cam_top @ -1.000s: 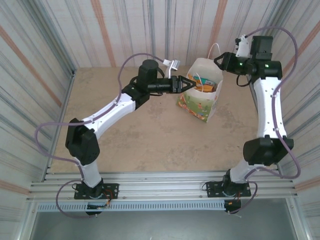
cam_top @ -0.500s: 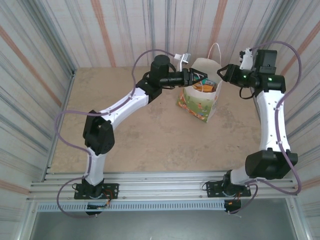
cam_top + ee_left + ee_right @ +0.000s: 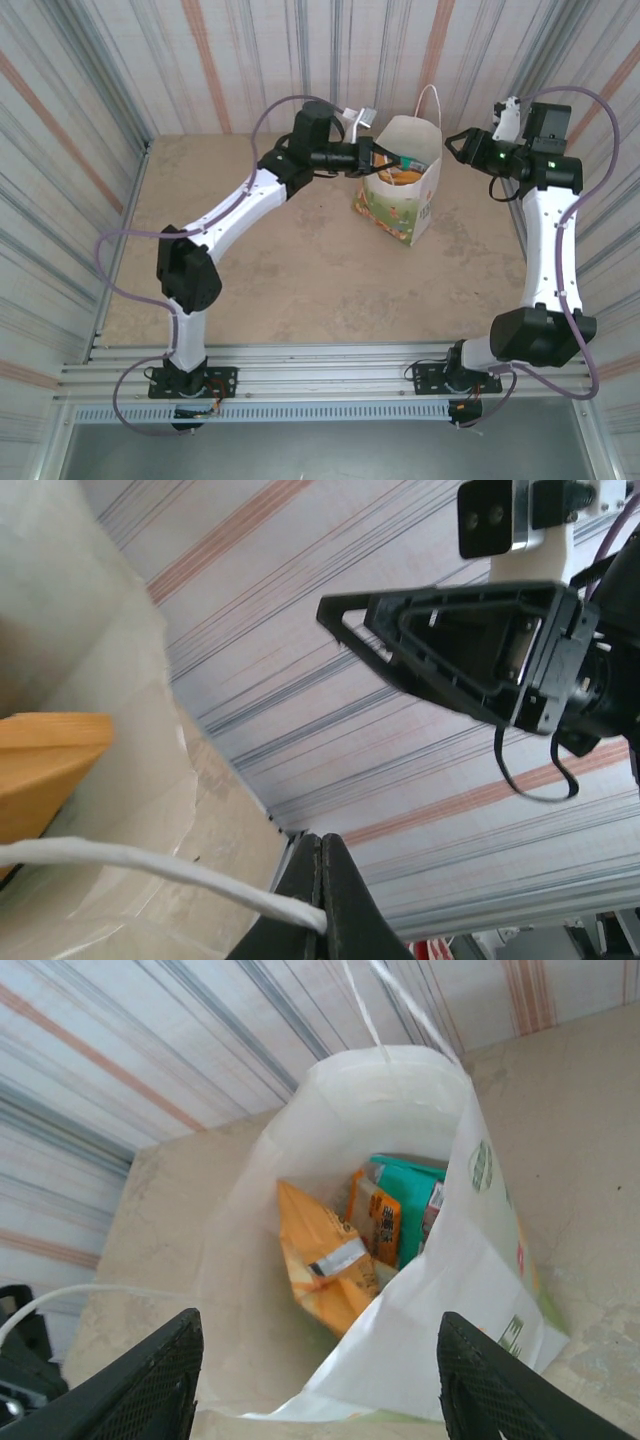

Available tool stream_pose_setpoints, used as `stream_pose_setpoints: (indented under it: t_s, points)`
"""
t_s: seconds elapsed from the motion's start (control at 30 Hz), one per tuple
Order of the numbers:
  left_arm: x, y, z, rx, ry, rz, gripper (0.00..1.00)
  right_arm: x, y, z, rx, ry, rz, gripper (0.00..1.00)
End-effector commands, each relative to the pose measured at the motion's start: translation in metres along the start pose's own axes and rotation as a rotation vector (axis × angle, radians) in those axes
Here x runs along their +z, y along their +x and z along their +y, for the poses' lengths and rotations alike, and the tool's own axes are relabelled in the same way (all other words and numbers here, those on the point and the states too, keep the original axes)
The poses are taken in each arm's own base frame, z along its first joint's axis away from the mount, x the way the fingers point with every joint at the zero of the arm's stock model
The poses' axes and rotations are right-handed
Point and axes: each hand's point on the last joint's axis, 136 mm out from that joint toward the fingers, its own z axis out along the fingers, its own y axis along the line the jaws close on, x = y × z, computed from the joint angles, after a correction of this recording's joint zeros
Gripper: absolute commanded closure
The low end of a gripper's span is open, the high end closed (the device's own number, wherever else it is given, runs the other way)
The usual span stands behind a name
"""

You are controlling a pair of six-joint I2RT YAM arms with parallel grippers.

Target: Place the snacks into the paper bag

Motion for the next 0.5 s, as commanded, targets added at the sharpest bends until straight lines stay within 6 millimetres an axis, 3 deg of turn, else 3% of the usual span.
stream_pose_setpoints:
  t_s: [0.0, 0.27, 0.37, 0.47]
  points:
    - [-0.040, 0.009, -0.033, 0.036, 0.014, 0.059, 1.00, 0.011, -0.004, 0.003, -0.002, -0.022, 0.028, 0.36]
    - [-0.076, 0.028, -0.018, -0.044, -0.012, 0.140, 1.00, 0.072, 0.005, 0.014, -0.134, 0.025, 0.136, 0.33]
    - [-0.088, 0.032, -0.014, -0.053, -0.042, 0.140, 1.00, 0.082, 0.002, 0.018, -0.190, 0.086, 0.159, 0.32]
    - [-0.101, 0.035, -0.010, -0.061, -0.069, 0.137, 1.00, 0.079, -0.001, 0.037, -0.199, 0.033, 0.154, 0.33]
